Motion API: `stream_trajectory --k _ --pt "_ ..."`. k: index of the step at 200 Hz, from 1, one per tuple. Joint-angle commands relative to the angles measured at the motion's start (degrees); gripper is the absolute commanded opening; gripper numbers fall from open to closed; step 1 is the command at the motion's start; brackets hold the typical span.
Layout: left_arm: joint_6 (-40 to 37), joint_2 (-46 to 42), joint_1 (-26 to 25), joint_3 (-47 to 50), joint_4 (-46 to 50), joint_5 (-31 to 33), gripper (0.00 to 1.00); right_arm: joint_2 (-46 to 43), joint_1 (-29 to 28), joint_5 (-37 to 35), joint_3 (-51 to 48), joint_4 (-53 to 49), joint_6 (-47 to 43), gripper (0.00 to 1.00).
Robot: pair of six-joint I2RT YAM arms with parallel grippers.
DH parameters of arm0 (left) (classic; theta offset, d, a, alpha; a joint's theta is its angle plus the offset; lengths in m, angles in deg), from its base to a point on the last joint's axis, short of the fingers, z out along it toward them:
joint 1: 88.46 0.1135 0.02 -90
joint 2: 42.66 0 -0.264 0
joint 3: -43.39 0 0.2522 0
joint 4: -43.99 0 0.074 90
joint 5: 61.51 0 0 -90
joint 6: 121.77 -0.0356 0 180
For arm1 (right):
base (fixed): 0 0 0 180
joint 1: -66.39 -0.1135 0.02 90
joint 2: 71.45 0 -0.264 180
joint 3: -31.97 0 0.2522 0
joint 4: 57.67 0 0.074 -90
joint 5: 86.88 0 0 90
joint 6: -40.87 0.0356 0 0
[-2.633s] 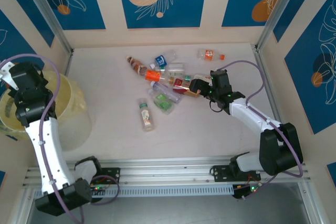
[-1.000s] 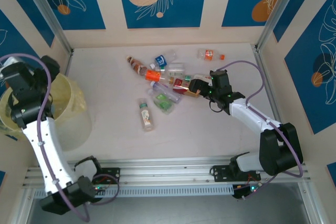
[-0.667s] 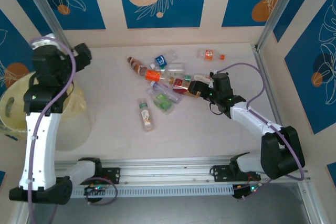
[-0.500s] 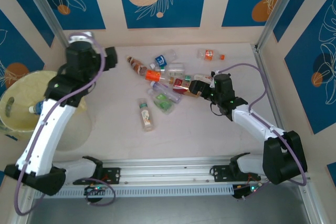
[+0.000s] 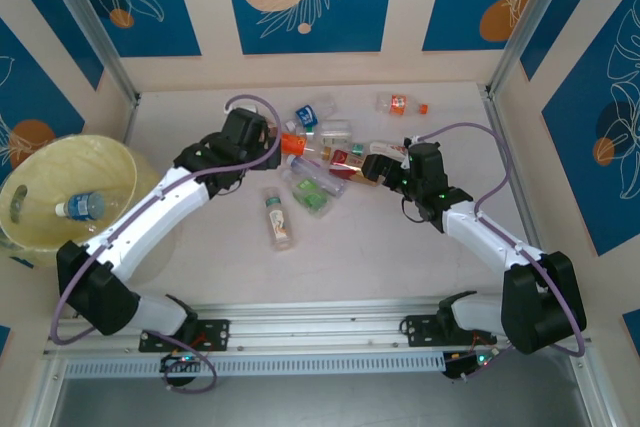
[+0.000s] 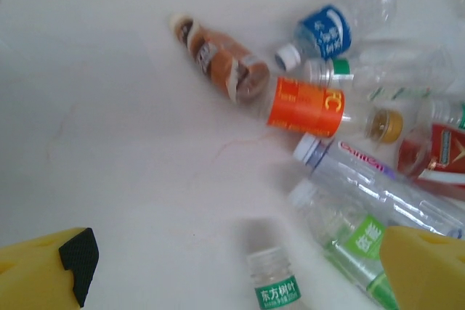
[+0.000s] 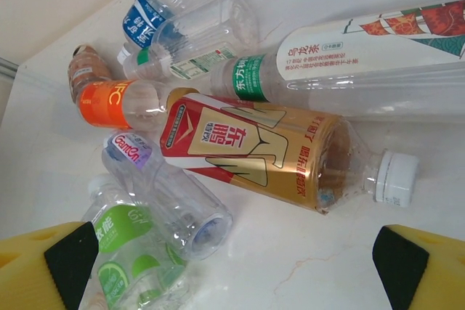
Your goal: Put the plastic bottles in the bin
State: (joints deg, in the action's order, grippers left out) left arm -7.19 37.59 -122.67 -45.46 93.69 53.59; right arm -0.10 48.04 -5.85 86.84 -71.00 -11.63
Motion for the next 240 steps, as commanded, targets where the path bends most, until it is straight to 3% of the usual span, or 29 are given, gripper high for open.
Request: stream_trajectory --k 1,48,84,111,134,165,196,240 --pt "4.7 0.7 -0.3 4.0 -3.2 -5.9 1.0 -1.1 0.2 -1.5 -0.8 -0.4 -0.1 0.99" --pt "12.1 7.1 -3.1 8.9 -4.1 -16.4 1.0 -1.2 0.2 -1.6 -0.7 -1.3 0.3 0.99" --pt "19.4 12.0 -7.6 11.4 -0.9 -17.7 1.0 -2.2 0.2 -1.7 -1.3 -1.7 0.6 0.99" --pt "23.0 11.9 -8.5 13.4 2.2 -13.5 1.0 -3.2 0.3 -2.5 -2.2 -1.8 0.7 0.99" --pt "23.1 10.9 -8.5 16.6 -0.2 -12.2 1.0 -3.8 0.3 -2.8 -2.7 -1.9 0.7 0.99" --pt "21.1 14.5 -8.2 16.4 -1.7 -16.9 0.99 -4.0 0.3 -2.7 -3.1 -1.8 0.9 0.99" --pt "19.4 17.1 -8.2 15.5 -3.1 -21.0 0.9 -4.2 0.3 -2.6 -3.0 -2.2 1.0 0.99" --pt "18.3 17.3 -8.0 17.3 -5.4 -21.2 0.77 -5.6 0.3 -3.2 -4.1 -2.3 1.2 0.99"
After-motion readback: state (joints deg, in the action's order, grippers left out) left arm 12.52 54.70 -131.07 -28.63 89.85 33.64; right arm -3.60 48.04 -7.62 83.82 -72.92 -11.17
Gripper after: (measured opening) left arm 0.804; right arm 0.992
